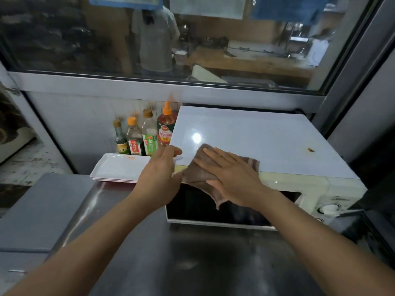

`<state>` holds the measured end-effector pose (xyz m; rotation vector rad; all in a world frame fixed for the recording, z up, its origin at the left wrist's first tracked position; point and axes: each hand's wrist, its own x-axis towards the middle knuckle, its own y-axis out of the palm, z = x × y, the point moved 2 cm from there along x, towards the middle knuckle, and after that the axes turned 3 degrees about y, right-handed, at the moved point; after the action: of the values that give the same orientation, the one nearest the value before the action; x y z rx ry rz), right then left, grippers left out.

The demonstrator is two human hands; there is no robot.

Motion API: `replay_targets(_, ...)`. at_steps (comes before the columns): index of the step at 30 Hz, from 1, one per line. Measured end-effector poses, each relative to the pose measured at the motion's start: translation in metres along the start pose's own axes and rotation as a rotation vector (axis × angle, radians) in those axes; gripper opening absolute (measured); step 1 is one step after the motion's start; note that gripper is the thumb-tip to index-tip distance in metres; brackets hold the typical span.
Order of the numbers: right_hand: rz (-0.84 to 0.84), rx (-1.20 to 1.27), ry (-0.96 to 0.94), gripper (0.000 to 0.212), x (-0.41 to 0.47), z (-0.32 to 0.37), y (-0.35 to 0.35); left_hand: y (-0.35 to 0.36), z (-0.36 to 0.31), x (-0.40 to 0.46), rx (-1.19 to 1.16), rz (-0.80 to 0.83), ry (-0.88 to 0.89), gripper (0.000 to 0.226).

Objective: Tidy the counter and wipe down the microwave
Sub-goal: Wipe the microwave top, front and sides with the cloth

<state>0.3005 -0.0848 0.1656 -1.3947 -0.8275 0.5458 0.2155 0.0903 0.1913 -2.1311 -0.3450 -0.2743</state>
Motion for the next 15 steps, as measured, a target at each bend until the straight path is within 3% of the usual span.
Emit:
replay_targets(5, 0.044, 0.04, 0.147, 0.06, -0.074, -0.077, -0.018, 0.039, -0.032, 0.008, 0.07, 0.101, 0.08, 0.046)
replay_targets(9, 0.019, -0.022, 0.354, 0.057, -0.12, -0.121, -0.024, 0.055, -0.037, 0.01, 0.159, 0.012, 0.054, 0.038)
replay_targets(12, 0.014, -0.083, 0.406, 0.06, -0.111, -0.108, -0.017, 0.06, -0.042, 0.011, 0.213, -0.014, 0.033, 0.037)
replay_targets(15, -0.04, -0.104, 0.326, 0.058, -0.09, -0.075, -0.011, 0.072, -0.061, 0.015, 0.191, 0.019, 0.081, 0.036)
